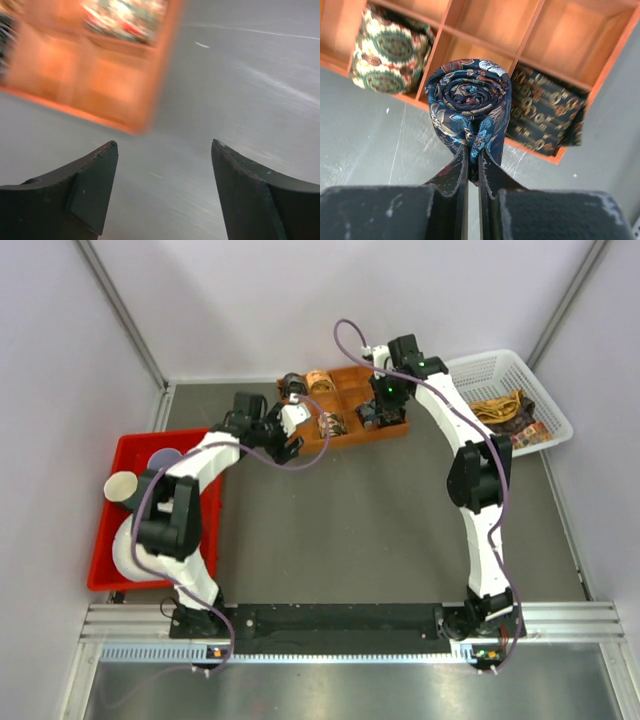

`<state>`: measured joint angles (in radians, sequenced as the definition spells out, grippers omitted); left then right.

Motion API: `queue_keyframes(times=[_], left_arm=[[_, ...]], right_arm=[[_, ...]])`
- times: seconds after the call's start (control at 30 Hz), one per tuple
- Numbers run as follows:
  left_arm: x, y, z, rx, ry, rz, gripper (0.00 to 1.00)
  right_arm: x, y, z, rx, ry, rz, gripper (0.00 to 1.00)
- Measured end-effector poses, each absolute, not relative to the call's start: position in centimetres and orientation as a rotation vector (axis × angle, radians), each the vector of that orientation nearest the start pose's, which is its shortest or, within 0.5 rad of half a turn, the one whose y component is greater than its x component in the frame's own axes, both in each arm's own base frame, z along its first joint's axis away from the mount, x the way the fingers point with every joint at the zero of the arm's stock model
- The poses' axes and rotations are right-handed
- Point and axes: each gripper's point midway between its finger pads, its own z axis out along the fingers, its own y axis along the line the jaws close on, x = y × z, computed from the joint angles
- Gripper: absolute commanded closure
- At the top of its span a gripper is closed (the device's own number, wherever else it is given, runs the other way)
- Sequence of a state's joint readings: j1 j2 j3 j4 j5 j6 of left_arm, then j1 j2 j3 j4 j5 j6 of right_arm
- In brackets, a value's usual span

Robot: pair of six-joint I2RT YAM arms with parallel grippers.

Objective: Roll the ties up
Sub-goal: Move the storage box to the center of the board.

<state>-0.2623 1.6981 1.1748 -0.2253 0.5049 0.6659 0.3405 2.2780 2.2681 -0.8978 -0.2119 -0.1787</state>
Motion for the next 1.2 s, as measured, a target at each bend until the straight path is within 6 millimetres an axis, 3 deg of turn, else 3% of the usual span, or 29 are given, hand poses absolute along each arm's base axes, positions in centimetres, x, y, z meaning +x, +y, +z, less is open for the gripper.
queue_keyframes(times=[0.13,0.2,0.27,0.47,0.6,0.63,0.8,0.87,0.97,1.2], left_arm=[[47.3,-17.9,12.0,1.318,1.805,-0.337,0.24],[48.9,-18.5,11.5,1.37,1.778,-0.35,0.25],[49.3,-19.0,10.4,1.42,1.764,-0.383,0.25],[47.3,-19.9,7.0,1.501,1.788,-0.517,0.27],[47.5,-20.5,5.4,1.53,1.801,-0.536,0.53],[47.6,-20.6,4.9,1.543,1.803,-0.533,0.64],[47.0,-21.5,3.9,1.636,1.783,-0.484,0.92],[46.2,-22.1,3.8,1.643,1.795,-0.479,1.0],[44.2,-22.9,3.7,1.664,1.789,-0.475,1.0],[36.5,-27.3,3.4,1.719,1.843,-0.528,1.0]], right_arm=[[50.5,21.2,14.6,-0.724,2.405,0.343,1.0],[50.4,21.2,15.0,-0.723,2.399,0.35,1.0],[50.2,21.3,15.8,-0.723,2.384,0.355,1.0],[49.9,21.3,18.3,-0.72,2.336,0.361,1.0],[49.8,21.2,19.0,-0.719,2.321,0.36,1.0],[49.8,21.2,19.0,-0.72,2.322,0.36,1.0],[49.2,20.8,18.6,-0.742,2.35,0.344,1.0],[48.7,20.4,18.4,-0.759,2.368,0.332,1.0],[47.6,19.8,18.0,-0.787,2.403,0.317,1.0],[44.0,18.1,17.6,-0.87,2.509,0.299,1.0]])
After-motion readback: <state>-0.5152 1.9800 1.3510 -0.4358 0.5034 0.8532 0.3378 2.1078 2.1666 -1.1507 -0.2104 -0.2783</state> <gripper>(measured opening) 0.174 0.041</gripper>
